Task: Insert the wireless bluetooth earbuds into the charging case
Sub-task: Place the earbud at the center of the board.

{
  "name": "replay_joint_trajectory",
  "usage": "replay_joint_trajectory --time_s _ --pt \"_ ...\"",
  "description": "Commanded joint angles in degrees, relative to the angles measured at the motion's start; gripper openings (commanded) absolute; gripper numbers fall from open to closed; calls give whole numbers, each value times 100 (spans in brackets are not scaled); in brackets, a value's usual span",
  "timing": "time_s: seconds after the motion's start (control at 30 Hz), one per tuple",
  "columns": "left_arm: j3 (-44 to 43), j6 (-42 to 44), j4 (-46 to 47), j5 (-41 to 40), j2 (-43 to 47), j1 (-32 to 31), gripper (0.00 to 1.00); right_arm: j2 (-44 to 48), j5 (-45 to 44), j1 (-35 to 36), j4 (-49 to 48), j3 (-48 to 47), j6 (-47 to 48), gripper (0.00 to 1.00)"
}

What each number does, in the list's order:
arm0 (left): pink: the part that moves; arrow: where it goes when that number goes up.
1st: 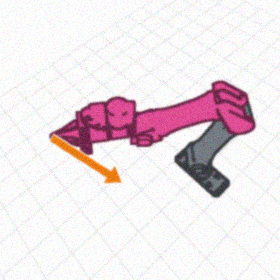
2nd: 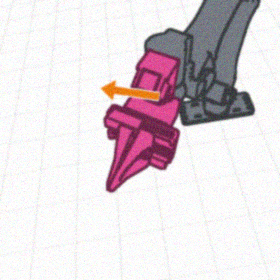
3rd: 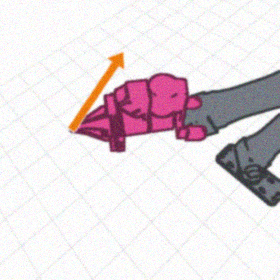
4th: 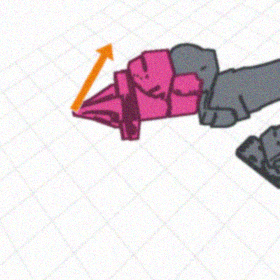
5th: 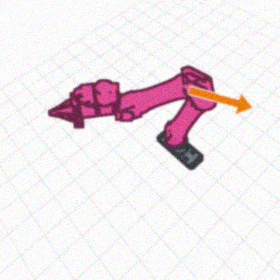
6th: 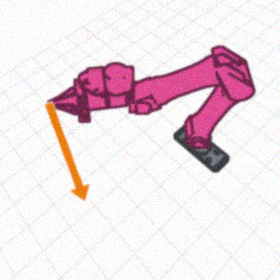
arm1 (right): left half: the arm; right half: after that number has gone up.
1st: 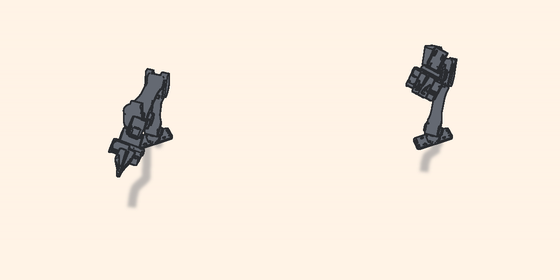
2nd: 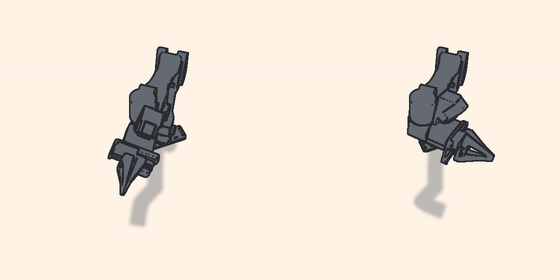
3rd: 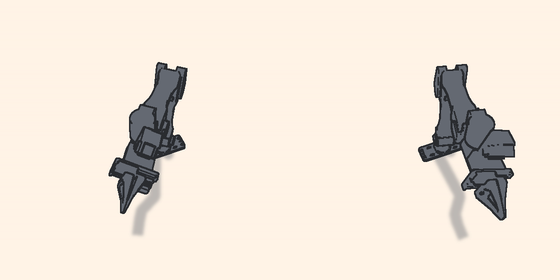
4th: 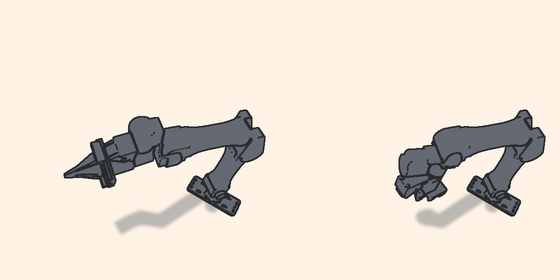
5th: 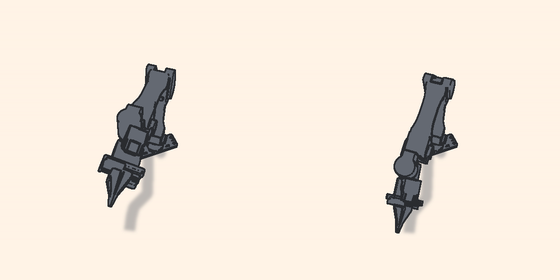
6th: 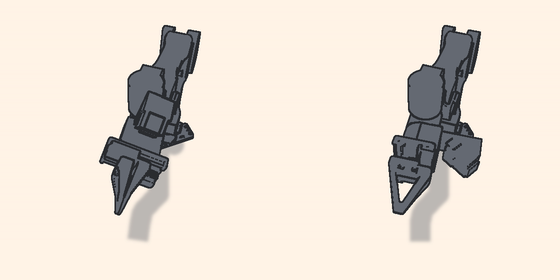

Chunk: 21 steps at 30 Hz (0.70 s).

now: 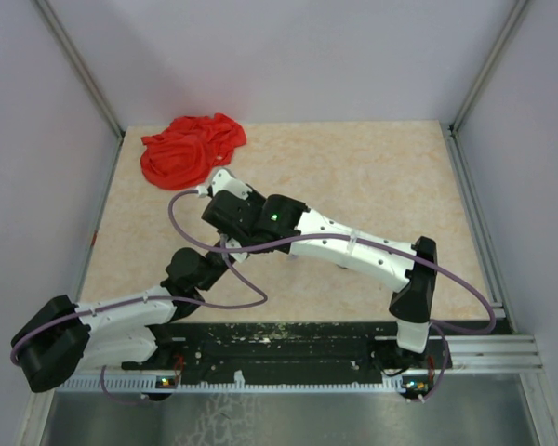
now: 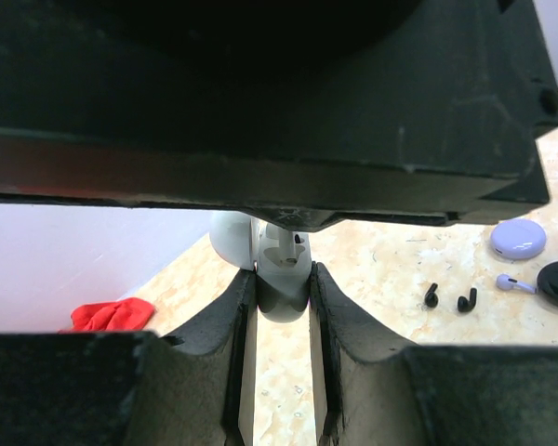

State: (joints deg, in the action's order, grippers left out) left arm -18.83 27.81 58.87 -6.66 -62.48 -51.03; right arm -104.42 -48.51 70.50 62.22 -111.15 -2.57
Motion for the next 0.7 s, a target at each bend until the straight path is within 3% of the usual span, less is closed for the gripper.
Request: replay_joint_trajectory --time_s 0.0,0.43,0.67 --pt "-112 -121 413 -134 -10 -38 0 -139 308 245 -62 -131 -2 8" --pt "-33 -148 189 -380 -21 -38 0 140 177 221 -105 -91 -68 8" --pt "314 -530 -400 -1021 338 -38 0 692 831 -241 188 394 -486 9"
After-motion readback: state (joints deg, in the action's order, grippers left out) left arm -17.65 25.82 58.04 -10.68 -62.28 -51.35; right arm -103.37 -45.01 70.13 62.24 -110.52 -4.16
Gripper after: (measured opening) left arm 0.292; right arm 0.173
